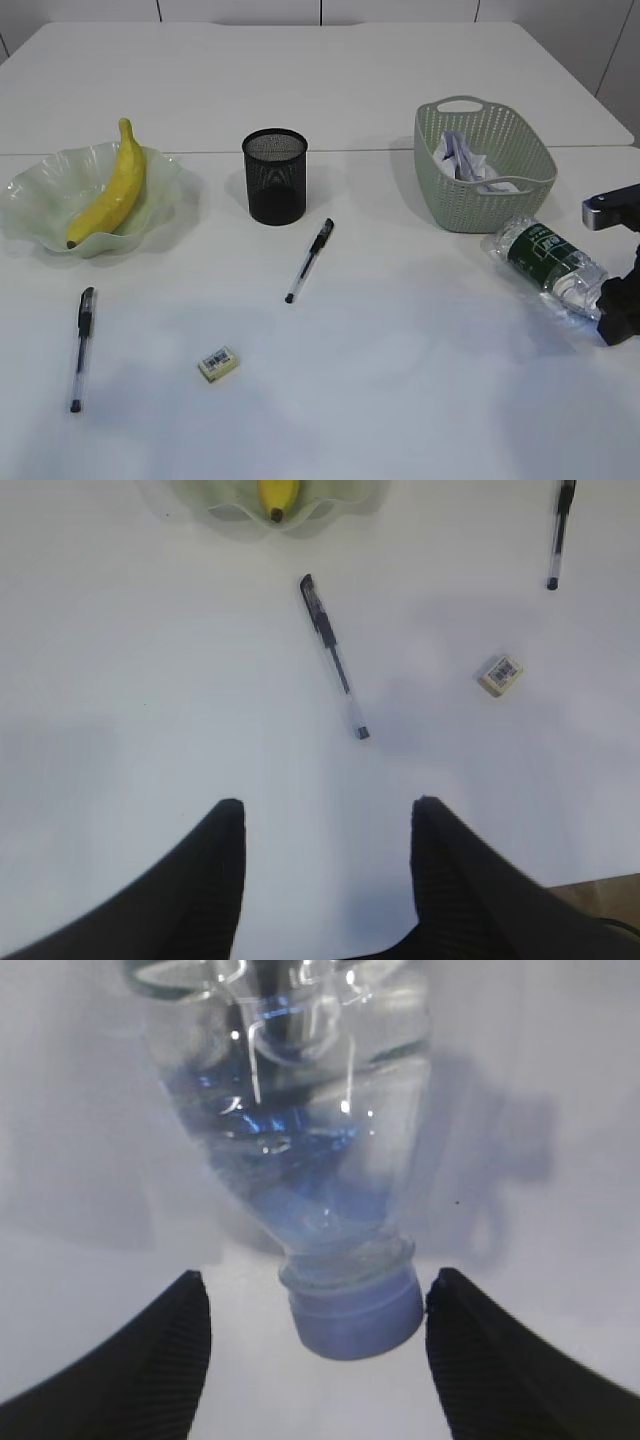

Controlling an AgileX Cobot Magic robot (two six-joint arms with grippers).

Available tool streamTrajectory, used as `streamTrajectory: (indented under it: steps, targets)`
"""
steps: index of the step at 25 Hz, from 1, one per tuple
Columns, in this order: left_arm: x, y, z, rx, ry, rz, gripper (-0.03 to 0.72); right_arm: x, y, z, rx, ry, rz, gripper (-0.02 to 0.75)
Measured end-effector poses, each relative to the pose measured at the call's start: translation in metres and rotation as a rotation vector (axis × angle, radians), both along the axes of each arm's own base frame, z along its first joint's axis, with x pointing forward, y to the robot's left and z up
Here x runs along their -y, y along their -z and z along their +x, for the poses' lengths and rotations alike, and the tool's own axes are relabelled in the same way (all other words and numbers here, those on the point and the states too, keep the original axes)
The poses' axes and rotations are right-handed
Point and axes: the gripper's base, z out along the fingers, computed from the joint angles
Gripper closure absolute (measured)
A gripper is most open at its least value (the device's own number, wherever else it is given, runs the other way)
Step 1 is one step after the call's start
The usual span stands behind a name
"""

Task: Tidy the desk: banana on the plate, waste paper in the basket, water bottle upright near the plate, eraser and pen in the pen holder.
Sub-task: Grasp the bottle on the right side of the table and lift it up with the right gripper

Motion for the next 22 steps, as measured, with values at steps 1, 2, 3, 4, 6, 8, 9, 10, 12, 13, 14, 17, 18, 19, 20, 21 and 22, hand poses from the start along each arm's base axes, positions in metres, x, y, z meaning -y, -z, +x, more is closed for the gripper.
streamTrajectory:
  steps: [1, 2, 3, 4, 6, 8, 9, 10, 12, 13, 14, 17, 18, 19, 20, 21, 22]
  targets:
    - [0.0000, 0.0000, 0.0000, 0.000, 0.000, 0.000, 0.307, 0.0000, 0.0013, 0.0003, -0.002, 0.000, 0.000, 0.239]
    - [0.0000, 0.0000, 0.0000, 0.000, 0.000, 0.000, 0.307, 0.0001, 0.0027, 0.0008, -0.002, 0.000, 0.000, 0.245]
    - [0.0000, 0.0000, 0.0000, 0.000, 0.000, 0.000, 0.307, 0.0001, 0.0039, 0.0010, -0.006, -0.002, 0.000, 0.258]
    - [0.0000, 0.0000, 0.0000, 0.000, 0.000, 0.000, 0.307, 0.0001, 0.0054, 0.0012, -0.009, -0.002, 0.001, 0.274]
    - [0.0000, -0.0003, 0.0004, 0.005, -0.001, 0.000, 0.307, 0.0001, 0.0070, 0.0014, -0.013, -0.004, 0.001, 0.303]
    - [0.0000, -0.0006, 0.0008, 0.011, -0.001, -0.001, 0.307, 0.0002, 0.0077, 0.0016, -0.013, -0.004, 0.001, 0.320]
    - [0.0000, -0.0009, 0.0011, 0.015, -0.002, -0.001, 0.307, 0.0002, 0.0076, 0.0018, -0.011, -0.004, 0.001, 0.323]
    - [0.0000, -0.0009, 0.0011, 0.015, -0.002, -0.001, 0.307, 0.0002, 0.0076, 0.0018, -0.011, -0.004, 0.001, 0.329]
    - [0.0000, -0.0009, 0.0011, 0.015, -0.002, -0.001, 0.307, 0.0002, 0.0083, 0.0019, -0.013, -0.004, 0.001, 0.351]
    - [0.0000, -0.0009, 0.0011, 0.015, -0.002, -0.001, 0.307, 0.0002, 0.0089, 0.0019, -0.014, -0.004, 0.001, 0.366]
    - [0.0000, -0.0009, 0.0011, 0.016, -0.002, -0.001, 0.307, 0.0002, 0.0089, 0.0019, -0.014, -0.004, 0.001, 0.385]
    - [-0.0001, -0.0012, 0.0015, 0.021, -0.003, -0.001, 0.307, 0.0001, 0.0089, 0.0021, -0.012, -0.002, 0.003, 0.412]
    - [-0.0001, -0.0012, 0.0015, 0.021, -0.003, -0.001, 0.307, 0.0001, 0.0089, 0.0022, -0.011, -0.002, 0.002, 0.412]
    - [0.0001, -0.0012, 0.0015, 0.021, -0.002, -0.003, 0.307, 0.0001, 0.0088, 0.0024, -0.008, -0.001, 0.003, 0.412]
    - [0.0000, -0.0012, 0.0015, 0.021, -0.003, -0.002, 0.307, 0.0001, 0.0088, 0.0024, -0.008, -0.001, 0.003, 0.412]
    - [0.0000, -0.0012, 0.0015, 0.021, -0.003, -0.002, 0.307, 0.0001, 0.0088, 0.0026, -0.006, -0.001, 0.003, 0.410]
    - [0.0000, -0.0013, 0.0016, 0.022, -0.003, -0.002, 0.307, 0.0001, 0.0088, 0.0028, -0.005, -0.001, 0.003, 0.398]
